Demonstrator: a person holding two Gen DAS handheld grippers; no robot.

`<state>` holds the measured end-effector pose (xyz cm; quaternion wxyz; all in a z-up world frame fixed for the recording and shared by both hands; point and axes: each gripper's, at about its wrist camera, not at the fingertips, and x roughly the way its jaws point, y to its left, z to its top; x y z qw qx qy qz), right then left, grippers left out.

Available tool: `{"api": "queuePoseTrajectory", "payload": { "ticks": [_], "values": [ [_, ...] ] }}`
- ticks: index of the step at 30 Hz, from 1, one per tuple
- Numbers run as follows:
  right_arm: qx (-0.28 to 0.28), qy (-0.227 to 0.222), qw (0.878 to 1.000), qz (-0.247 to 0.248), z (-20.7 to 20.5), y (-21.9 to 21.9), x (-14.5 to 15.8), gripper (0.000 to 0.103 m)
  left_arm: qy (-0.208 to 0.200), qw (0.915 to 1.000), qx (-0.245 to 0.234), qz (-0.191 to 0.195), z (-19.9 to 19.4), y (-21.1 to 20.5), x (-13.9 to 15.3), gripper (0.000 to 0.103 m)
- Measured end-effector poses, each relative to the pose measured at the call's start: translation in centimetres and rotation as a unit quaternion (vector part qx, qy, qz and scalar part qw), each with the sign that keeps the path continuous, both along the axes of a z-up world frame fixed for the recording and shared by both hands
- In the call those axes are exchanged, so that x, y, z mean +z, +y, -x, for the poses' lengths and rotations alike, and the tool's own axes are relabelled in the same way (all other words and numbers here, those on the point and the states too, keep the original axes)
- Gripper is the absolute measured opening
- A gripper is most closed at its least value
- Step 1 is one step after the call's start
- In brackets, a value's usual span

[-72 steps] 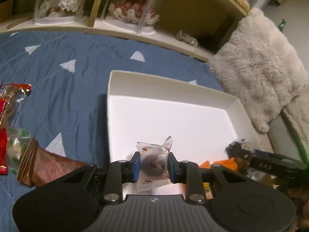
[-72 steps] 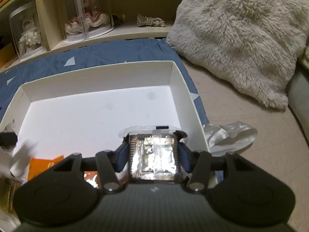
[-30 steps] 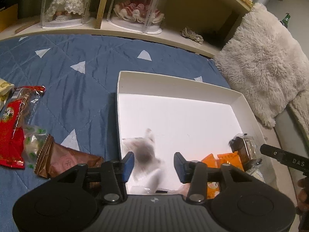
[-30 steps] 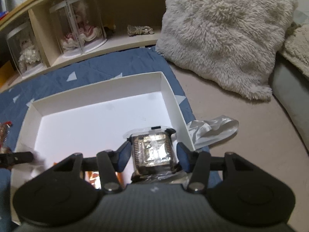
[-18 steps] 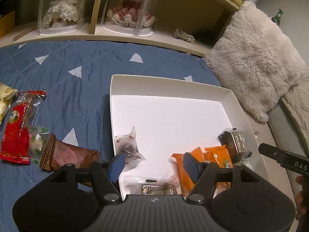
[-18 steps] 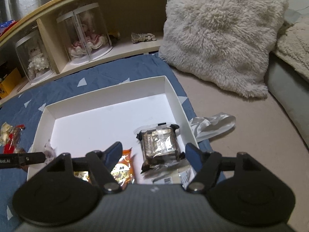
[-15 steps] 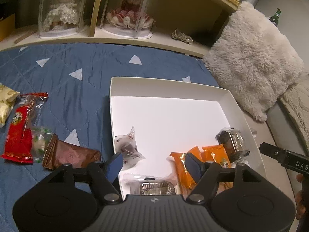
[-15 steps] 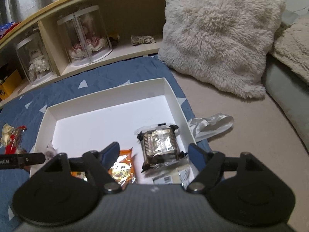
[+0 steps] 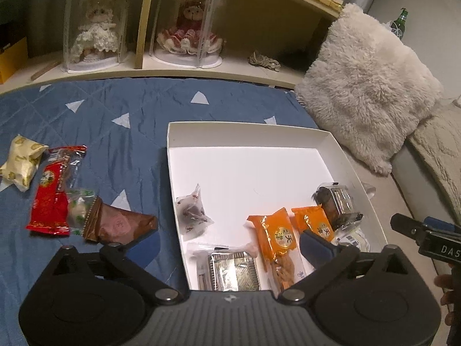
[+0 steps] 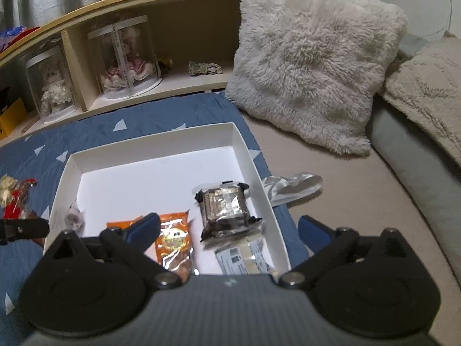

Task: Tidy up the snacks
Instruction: 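Withdraw both open tools from the tray back toward the snack pile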

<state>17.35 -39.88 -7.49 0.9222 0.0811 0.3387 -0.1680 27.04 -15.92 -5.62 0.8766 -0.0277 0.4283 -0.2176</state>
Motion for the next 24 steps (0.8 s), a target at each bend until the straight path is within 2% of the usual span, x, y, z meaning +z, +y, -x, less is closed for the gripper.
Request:
{"api": "queuePoseTrajectory", "payload": {
  "ticks": [15, 24],
  "values": [
    [0.021, -0.017, 1.0, 0.011, 2.2, 3.1, 1.4, 0.102, -0.025, 0.9995, 0.01, -0.02, 2.7, 3.3, 1.5, 0.103],
    [0.057, -0.031, 0.998, 0.005, 1.6, 6.3, 1.8, 0.102, -0.034, 0.9977, 0.053, -0.023, 3.5, 9.0, 2.4, 0.103]
  ]
}}
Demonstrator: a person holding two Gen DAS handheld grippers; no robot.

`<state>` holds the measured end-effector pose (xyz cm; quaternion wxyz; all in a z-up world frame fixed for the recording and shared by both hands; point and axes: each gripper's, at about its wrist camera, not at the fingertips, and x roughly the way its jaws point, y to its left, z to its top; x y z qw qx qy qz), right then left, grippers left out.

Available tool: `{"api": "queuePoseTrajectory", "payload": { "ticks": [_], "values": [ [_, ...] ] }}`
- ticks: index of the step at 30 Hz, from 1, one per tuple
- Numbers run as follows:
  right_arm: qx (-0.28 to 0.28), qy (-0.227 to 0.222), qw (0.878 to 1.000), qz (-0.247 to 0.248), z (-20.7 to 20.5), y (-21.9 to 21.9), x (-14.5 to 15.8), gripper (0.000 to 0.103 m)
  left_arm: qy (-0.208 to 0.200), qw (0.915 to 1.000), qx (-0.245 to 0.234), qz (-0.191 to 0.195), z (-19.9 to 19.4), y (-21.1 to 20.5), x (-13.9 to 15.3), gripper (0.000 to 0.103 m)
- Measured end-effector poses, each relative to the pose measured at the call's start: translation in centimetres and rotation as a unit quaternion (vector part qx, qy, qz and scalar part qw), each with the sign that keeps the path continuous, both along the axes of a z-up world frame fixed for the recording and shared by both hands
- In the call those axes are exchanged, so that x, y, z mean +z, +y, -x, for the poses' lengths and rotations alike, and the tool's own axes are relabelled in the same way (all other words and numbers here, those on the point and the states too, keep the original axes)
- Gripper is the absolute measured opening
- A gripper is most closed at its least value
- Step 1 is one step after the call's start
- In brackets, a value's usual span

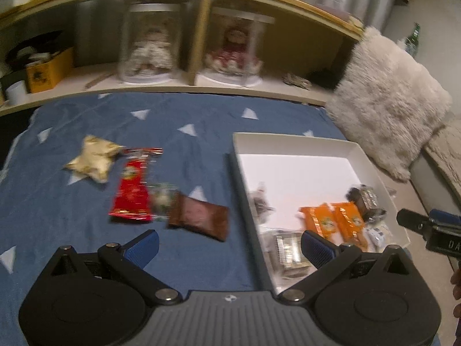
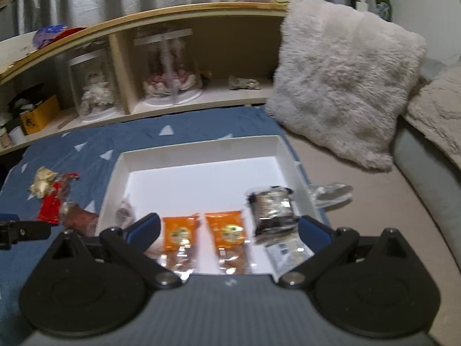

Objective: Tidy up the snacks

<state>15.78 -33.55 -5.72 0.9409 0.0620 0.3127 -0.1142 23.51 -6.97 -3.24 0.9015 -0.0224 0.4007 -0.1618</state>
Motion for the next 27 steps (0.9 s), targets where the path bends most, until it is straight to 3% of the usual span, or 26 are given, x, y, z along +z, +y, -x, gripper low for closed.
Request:
{"api": "queuePoseTrajectory", "payload": {
  "ticks": [17, 22, 27],
  "values": [
    [0.117, -0.027, 0.993, 0.016, -3.5, 10.3, -2.6, 0.103, -0.026, 0.9933, 0.105, 0.042, -1.8, 10.4, 0.6, 0.103],
    [0.185, -0.067, 0.979, 0.061, -4.0, 13.2, -3.5, 0.103, -0.035, 0.9926, 0.108, 0.044, -3.9, 10.3, -0.3, 0.103],
    [0.261, -0.063, 0.955, 0.127, -5.9, 15.4, -4.3, 0.103, -0.067, 0.9915, 0.096, 0.058, -6.8, 9.4, -1.1, 0.103]
  ]
}}
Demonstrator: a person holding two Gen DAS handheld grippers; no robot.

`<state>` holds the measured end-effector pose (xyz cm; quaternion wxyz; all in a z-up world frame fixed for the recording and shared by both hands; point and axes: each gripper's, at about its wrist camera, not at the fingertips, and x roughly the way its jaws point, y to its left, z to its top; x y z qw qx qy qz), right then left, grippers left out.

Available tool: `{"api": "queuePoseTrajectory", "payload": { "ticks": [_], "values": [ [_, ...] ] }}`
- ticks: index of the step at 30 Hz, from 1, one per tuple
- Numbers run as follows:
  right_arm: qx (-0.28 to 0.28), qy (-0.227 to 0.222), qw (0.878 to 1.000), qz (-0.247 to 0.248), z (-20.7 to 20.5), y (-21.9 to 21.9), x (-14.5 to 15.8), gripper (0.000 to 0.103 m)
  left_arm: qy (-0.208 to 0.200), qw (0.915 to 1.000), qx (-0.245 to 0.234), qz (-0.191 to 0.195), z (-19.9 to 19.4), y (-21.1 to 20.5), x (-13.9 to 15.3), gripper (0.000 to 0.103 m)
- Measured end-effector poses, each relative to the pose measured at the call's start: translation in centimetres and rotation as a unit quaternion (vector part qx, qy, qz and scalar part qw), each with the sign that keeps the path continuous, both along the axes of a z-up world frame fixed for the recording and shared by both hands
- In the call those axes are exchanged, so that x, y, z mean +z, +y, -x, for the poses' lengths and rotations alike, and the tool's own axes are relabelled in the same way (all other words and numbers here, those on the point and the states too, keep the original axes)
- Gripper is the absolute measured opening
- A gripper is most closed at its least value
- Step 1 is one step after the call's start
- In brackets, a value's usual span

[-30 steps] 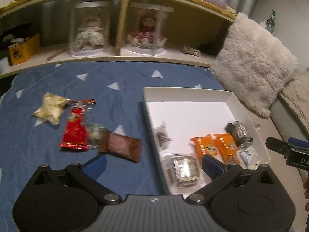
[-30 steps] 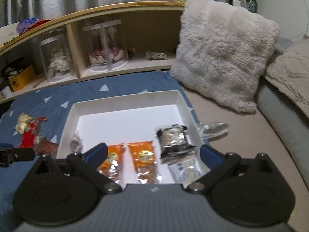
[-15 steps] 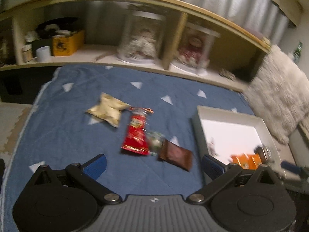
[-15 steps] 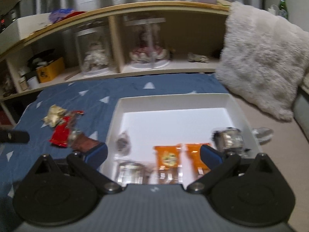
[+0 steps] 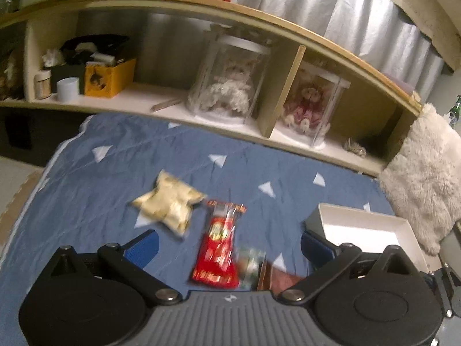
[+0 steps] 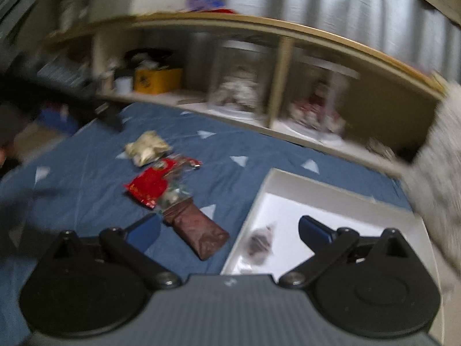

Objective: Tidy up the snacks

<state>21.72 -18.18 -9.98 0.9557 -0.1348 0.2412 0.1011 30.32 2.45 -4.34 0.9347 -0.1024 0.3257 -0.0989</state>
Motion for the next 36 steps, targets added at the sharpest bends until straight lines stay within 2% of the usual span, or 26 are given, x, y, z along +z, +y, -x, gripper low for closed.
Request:
{"api": "queuePoseTrajectory", "payload": {
  "ticks": [2, 4, 8, 10, 12, 14, 17, 19, 20, 21, 24, 26, 27, 28, 31, 34, 36],
  "values": [
    [0.032, -0.002, 0.999, 0.044, -0.8, 1.0, -0.3, 0.102, -0.003, 1.0, -0.006, 0.007, -1.3, -0.3, -0.7, 0.103],
    [0.076, 0.004, 0.994, 0.079, -1.8, 1.8, -0.5, 0.101, 0.013, 0.9998, -0.007, 0.017, -2.7, -0.4, -1.7, 0.103],
    [0.136, 0.035, 0.981, 0.136, -4.7, 3.5, -1.4, 0.092, 0.031, 0.9987, -0.024, 0.033, -4.5, -0.4, -3.3, 0.101],
    [0.162, 0.054, 0.971, 0.168, -5.9, 4.3, -2.1, 0.088, 0.044, 0.9983, -0.023, 0.029, -5.3, -0.4, -4.3, 0.092],
    [0.185, 0.075, 0.96, 0.194, -7.2, 5.1, -2.8, 0.078, 0.07, 0.9966, -0.019, 0.04, -6.2, -0.1, -5.6, 0.078],
    [0.2, 0.09, 0.95, 0.221, -8.2, 5.7, -3.6, 0.075, 0.095, 0.994, -0.023, 0.049, -6.6, 0.2, -7.0, 0.072],
    [0.213, 0.116, 0.938, 0.249, -9.4, 6.4, -4.5, 0.075, 0.108, 0.9933, -0.026, 0.033, -6.8, 0.2, -8.2, 0.065],
    [0.215, 0.133, 0.934, 0.253, -10.0, 6.8, -5.2, 0.072, 0.105, 0.9935, -0.026, 0.035, -6.7, 0.3, -8.5, 0.056],
    [0.213, 0.141, 0.934, 0.252, -10.3, 7.0, -5.4, 0.068, 0.101, 0.9936, -0.031, 0.039, -6.7, 0.3, -8.5, 0.048],
    [0.21, 0.148, 0.934, 0.247, -10.4, 7.1, -5.6, 0.061, 0.099, 0.9937, -0.033, 0.039, -6.6, 0.3, -8.6, 0.046],
    [0.189, 0.165, 0.945, 0.212, -10.4, 6.9, -5.2, 0.047, 0.102, 0.9937, -0.038, 0.026, -6.2, 0.1, -8.7, 0.045],
    [0.176, 0.168, 0.949, 0.199, -10.2, 6.8, -4.9, 0.045, 0.107, 0.9933, -0.041, 0.017, -5.9, 0.0, -8.5, 0.045],
    [0.171, 0.169, 0.952, 0.192, -10.1, 6.8, -4.7, 0.038, 0.109, 0.993, -0.044, 0.01, -5.6, 0.0, -8.4, 0.045],
    [0.164, 0.171, 0.954, 0.181, -10.0, 6.8, -4.7, 0.037, 0.112, 0.9925, -0.048, 0.002, -5.4, -0.1, -8.3, 0.045],
    [0.146, 0.191, 0.962, 0.128, -9.5, 6.4, -3.9, 0.02, 0.132, 0.9884, -0.066, -0.037, -4.6, -0.2, -7.9, 0.045],
    [0.137, 0.198, 0.965, 0.108, -8.8, 6.3, -3.6, 0.02, 0.158, 0.98, -0.09, -0.081, -3.7, 0.1, -7.4, 0.045],
    [0.147, 0.183, 0.965, 0.116, -8.3, 6.3, -3.4, 0.026, 0.17, 0.9756, -0.101, -0.095, -2.9, 0.5, -6.9, 0.045]
  ]
}}
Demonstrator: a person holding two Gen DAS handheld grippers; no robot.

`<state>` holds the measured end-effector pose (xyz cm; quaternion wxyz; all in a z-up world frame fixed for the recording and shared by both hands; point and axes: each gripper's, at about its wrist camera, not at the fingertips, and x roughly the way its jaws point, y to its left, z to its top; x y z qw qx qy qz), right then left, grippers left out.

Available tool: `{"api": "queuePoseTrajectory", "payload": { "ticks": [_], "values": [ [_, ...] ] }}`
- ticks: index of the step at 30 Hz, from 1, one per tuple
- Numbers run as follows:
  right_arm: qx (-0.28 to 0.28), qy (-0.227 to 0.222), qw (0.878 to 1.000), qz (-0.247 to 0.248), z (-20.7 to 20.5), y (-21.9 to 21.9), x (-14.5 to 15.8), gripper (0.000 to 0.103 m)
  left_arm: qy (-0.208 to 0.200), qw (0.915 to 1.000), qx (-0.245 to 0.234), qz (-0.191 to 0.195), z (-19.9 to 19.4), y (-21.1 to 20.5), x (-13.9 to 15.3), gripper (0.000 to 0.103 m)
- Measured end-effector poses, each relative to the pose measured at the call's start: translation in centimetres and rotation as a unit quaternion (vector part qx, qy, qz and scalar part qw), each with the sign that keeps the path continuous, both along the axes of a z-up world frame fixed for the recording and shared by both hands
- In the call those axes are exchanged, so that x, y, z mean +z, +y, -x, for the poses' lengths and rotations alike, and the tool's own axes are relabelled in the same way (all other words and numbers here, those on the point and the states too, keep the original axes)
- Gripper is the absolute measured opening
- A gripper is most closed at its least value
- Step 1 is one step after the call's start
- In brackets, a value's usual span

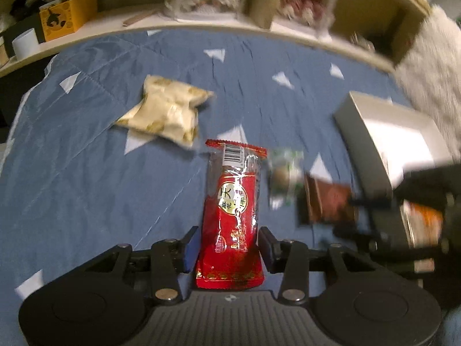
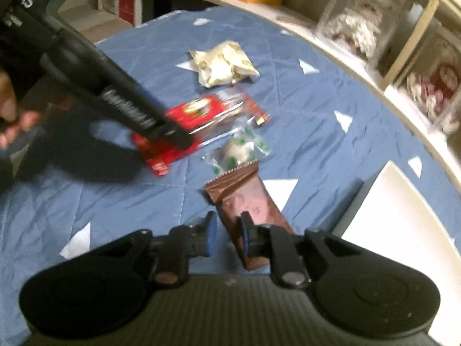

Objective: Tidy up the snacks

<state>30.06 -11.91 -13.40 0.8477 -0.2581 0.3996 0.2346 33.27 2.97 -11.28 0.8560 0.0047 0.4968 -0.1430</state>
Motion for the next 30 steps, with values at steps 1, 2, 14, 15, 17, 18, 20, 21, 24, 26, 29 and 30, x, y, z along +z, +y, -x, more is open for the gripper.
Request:
{"api": "queuePoseTrajectory", "payload": {
  "ticks": [1, 2, 14, 15, 17, 18, 20, 21, 24, 26, 29, 30],
  "values": [
    [0.003, 0.0, 1.0, 0.004, -0.3, 0.0, -0.2, 0.03, 0.002, 1.0, 0.003, 0.002, 0.4, 0.2, 0.2, 0.045],
    [0.005, 0.001, 1.0, 0.007, -0.4, 0.0, -0.2, 0.038, 0.001, 1.0, 0.006, 0.005, 0.7, 0.3, 0.4, 0.046],
    [0.064, 0.01, 0.994, 0.092, -4.0, 0.7, -1.8, 0.077, -0.005, 0.9999, -0.008, 0.01, -0.6, -0.7, -1.0, 0.057],
    [0.061, 0.02, 0.994, 0.091, -4.5, 0.7, -2.0, 0.077, -0.004, 0.9999, -0.01, 0.011, -0.7, -0.7, -1.2, 0.057],
    [0.057, 0.033, 0.994, 0.088, -5.1, 0.6, -2.5, 0.077, -0.001, 0.9999, -0.011, 0.013, -0.8, -0.7, -1.4, 0.057],
    [0.053, 0.04, 0.994, 0.086, -5.3, 0.6, -2.6, 0.077, 0.0, 0.9999, -0.01, 0.014, -0.9, -0.6, -1.5, 0.057],
    [0.043, 0.061, 0.995, 0.067, -5.5, 0.5, -2.4, 0.077, 0.001, 0.9998, -0.009, 0.016, -1.0, -0.6, -1.5, 0.057],
    [0.036, 0.081, 0.995, 0.053, -5.6, 0.4, -2.2, 0.077, 0.001, 0.9998, -0.007, 0.018, -1.0, -0.5, -1.4, 0.057],
    [0.029, 0.124, 0.991, 0.034, -5.2, 0.4, -1.9, 0.077, 0.001, 0.9998, -0.005, 0.019, -0.9, -0.5, -1.4, 0.057],
    [0.031, 0.142, 0.989, 0.023, -4.5, 0.5, -1.8, 0.077, 0.003, 0.9998, -0.005, 0.018, -0.9, -0.6, -1.4, 0.057],
    [0.042, 0.177, 0.983, -0.007, -3.6, 0.6, -1.4, 0.076, 0.002, 0.9999, -0.004, 0.016, -0.9, -0.6, -1.4, 0.057],
    [0.051, 0.177, 0.983, -0.007, -3.2, 0.8, -1.2, 0.074, 0.0, 0.9999, -0.004, 0.014, -0.9, -0.6, -1.4, 0.057]
  ]
}}
